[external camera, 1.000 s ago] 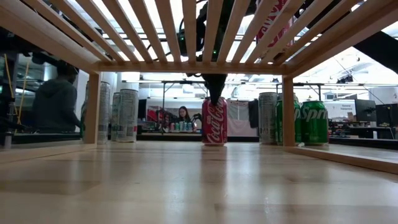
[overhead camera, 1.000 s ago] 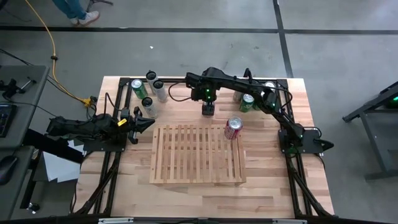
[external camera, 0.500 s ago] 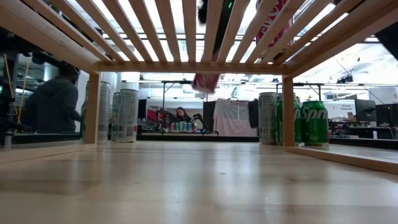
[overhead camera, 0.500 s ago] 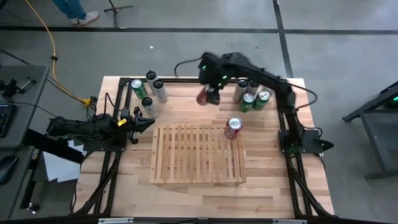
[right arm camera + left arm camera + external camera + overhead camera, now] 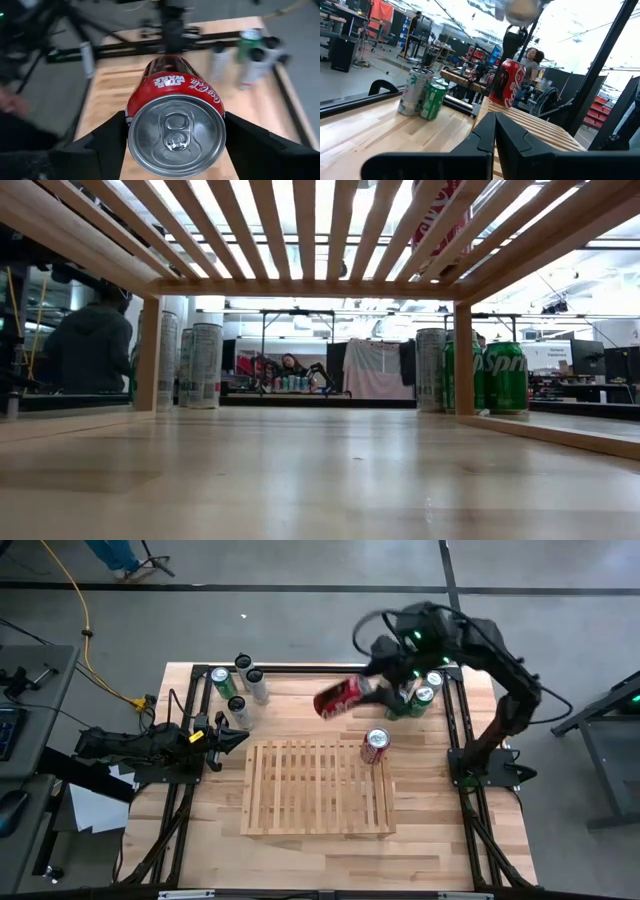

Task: Place canned beverage on shelf
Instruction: Put the red-white soda can on the shelf aligned with the other red-white soda can

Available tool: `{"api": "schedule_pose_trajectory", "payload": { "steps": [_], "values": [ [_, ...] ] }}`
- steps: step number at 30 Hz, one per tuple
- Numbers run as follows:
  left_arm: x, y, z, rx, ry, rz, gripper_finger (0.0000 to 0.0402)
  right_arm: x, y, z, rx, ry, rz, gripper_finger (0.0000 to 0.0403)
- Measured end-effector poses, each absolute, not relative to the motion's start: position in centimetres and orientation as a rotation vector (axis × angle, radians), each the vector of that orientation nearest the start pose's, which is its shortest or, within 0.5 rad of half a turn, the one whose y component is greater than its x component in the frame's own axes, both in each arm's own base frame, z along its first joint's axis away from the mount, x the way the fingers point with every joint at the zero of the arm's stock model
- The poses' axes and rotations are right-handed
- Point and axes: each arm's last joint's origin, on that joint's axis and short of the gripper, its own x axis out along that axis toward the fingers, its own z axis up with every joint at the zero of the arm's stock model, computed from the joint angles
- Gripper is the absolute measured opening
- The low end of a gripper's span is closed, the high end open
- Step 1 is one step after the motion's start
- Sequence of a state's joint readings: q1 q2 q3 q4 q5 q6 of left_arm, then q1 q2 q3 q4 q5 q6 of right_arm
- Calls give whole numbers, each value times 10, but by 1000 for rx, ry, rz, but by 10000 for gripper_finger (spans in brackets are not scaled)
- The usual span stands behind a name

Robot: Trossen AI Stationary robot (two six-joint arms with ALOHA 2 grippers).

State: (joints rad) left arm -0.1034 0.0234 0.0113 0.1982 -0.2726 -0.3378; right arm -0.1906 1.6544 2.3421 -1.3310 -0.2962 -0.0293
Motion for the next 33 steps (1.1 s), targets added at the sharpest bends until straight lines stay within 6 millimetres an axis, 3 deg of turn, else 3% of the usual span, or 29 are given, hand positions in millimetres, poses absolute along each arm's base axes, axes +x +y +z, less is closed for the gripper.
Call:
{"api": "schedule_pose_trajectory", "payload": {
  "steps": [6,11,17,27,33],
  "values": [
    [96,-2,184,-371,-210,136,3,257,11,506,108,741,296,268],
    [96,-2,184,-371,-211,136,3,248,42,494,112,908,348,268],
    [96,-2,184,-371,-210,137,3,251,67,488,163,952,271,268],
    [96,-2,184,-371,-210,136,3,281,109,459,263,1092,193,268],
    [96,-2,184,-371,-210,136,3,282,119,455,362,1123,133,268]
  ]
}}
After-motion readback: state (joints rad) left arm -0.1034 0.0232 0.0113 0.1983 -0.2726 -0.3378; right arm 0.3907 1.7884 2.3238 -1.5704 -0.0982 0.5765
